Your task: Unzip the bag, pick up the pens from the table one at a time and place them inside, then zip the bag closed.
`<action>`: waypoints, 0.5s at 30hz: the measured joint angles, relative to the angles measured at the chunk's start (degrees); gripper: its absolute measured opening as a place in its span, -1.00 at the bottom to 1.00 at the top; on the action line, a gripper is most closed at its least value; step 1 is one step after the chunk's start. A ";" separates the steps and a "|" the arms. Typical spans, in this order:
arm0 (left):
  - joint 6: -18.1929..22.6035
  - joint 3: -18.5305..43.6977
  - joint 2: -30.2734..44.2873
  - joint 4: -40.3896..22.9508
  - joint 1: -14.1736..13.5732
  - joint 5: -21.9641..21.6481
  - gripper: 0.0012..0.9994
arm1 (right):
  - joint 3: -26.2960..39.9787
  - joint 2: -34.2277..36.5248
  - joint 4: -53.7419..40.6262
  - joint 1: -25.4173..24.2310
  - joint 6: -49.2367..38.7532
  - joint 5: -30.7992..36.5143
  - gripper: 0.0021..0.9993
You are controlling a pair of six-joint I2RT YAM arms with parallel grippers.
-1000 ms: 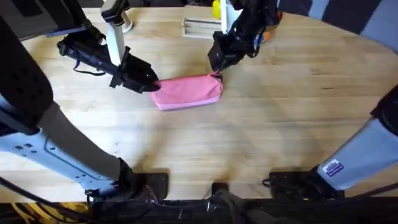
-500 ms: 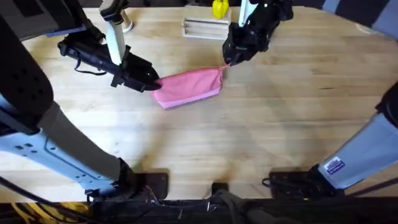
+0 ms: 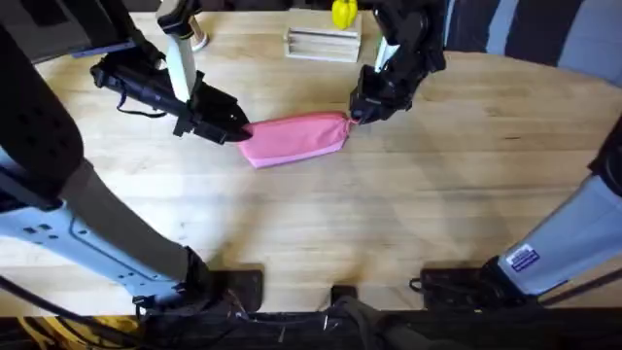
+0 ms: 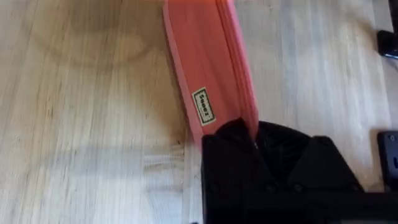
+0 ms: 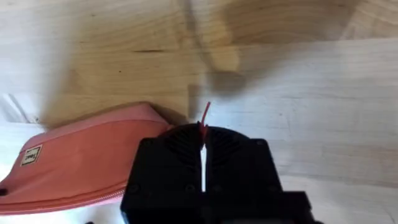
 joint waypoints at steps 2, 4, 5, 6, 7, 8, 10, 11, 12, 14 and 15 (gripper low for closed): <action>0.00 0.00 0.00 0.04 0.00 -0.07 -0.91 | 0.02 0.00 -0.20 -0.02 0.10 -0.02 -0.93; 0.00 -0.02 0.00 0.04 0.00 -0.13 -0.91 | 0.44 -0.02 -1.30 -0.02 0.18 0.01 -0.89; 0.00 -0.02 0.00 0.05 0.00 -0.23 -0.91 | 0.83 -0.19 -1.87 -0.03 -0.08 0.16 -0.84; 0.00 -0.02 0.00 0.06 0.00 -0.43 -0.91 | 1.23 -0.59 -2.45 -0.08 -0.55 0.43 -0.78; 0.00 -0.02 0.00 0.04 0.03 -0.84 -0.91 | 1.65 -1.23 -3.01 -0.20 -1.12 0.80 -0.74; 0.00 -0.02 0.00 0.01 0.11 -1.25 -0.91 | 2.19 -2.34 -3.78 -0.40 -1.97 1.52 -0.69; 0.02 -0.02 0.00 -0.11 0.37 -1.59 -0.91 | 3.15 -5.18 -4.56 -0.96 -3.33 2.57 -0.56; 0.02 -0.02 0.00 -0.14 0.49 -1.69 -0.91 | 3.56 -6.74 -4.71 -1.13 -3.87 2.96 -0.41; 0.00 -0.02 0.00 -0.14 0.56 -1.72 -0.91 | 3.98 -8.57 -4.76 -1.36 -4.21 3.36 -0.20; 0.01 -0.02 0.00 -0.14 0.61 -1.74 -0.91 | 4.65 -12.20 -5.14 -1.58 -5.32 3.86 0.39; 0.00 -0.02 0.00 -0.14 0.61 -1.79 -0.91 | 4.87 -13.91 -5.44 -1.57 -5.97 4.10 0.68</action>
